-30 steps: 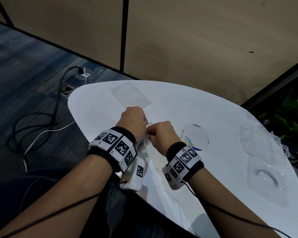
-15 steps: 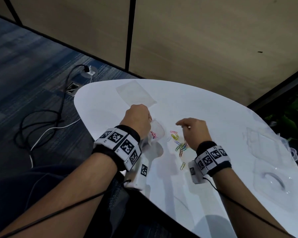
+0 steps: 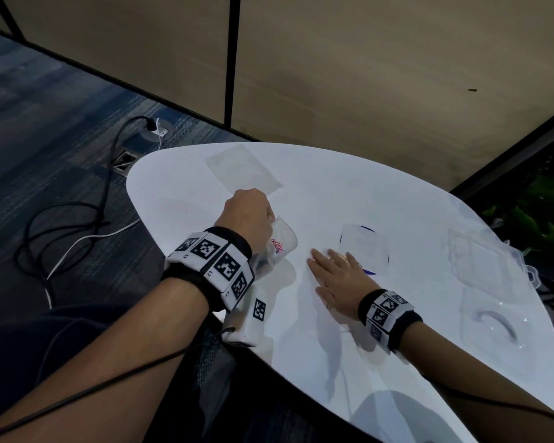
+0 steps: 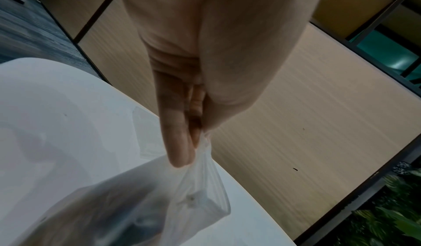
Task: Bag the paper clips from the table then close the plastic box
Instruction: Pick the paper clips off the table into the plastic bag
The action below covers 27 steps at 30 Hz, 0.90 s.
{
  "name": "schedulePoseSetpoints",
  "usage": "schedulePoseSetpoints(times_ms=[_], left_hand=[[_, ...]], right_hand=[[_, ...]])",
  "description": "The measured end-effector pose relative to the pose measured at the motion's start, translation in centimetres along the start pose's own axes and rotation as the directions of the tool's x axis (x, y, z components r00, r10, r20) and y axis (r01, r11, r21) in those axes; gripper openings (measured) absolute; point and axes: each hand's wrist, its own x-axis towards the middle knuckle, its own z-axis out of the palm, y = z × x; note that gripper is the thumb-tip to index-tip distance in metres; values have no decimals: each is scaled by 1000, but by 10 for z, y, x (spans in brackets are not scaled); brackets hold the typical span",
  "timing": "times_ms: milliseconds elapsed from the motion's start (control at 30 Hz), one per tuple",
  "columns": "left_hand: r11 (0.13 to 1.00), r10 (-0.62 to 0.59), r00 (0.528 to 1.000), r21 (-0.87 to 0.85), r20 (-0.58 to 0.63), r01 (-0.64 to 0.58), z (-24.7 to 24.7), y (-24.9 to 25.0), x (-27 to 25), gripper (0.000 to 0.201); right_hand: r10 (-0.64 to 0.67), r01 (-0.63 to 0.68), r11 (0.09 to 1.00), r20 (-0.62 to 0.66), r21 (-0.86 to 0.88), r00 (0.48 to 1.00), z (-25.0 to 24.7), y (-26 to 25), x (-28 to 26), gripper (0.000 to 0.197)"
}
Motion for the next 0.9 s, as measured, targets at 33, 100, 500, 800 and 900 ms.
schedulePoseSetpoints(times_ms=[33,100,500,800,900], left_hand=[[1000,-1,1000,2,2,1,0,0,-1,24],[1000,-2,1000,-3,4,2,0,0,-1,24],[1000,9,1000,15,19,-9,1,4,-2,22],[999,22,999,33,36,-23,8,8,-1,24],[999,27,999,45,26,-28,8,9,-1,22]], right_hand=[[22,-22,1000,-5,-15,1000,3,4,-6,65],[-4,4,1000,-20,-6,1000,7,7,-10,56],[511,-302,689,-146,659,847,-11,22,-7,9],[485,154,-325,25,933,874,-92,-21,3,8],[371,110,-273,-1,956,929,-104,-53,9,10]])
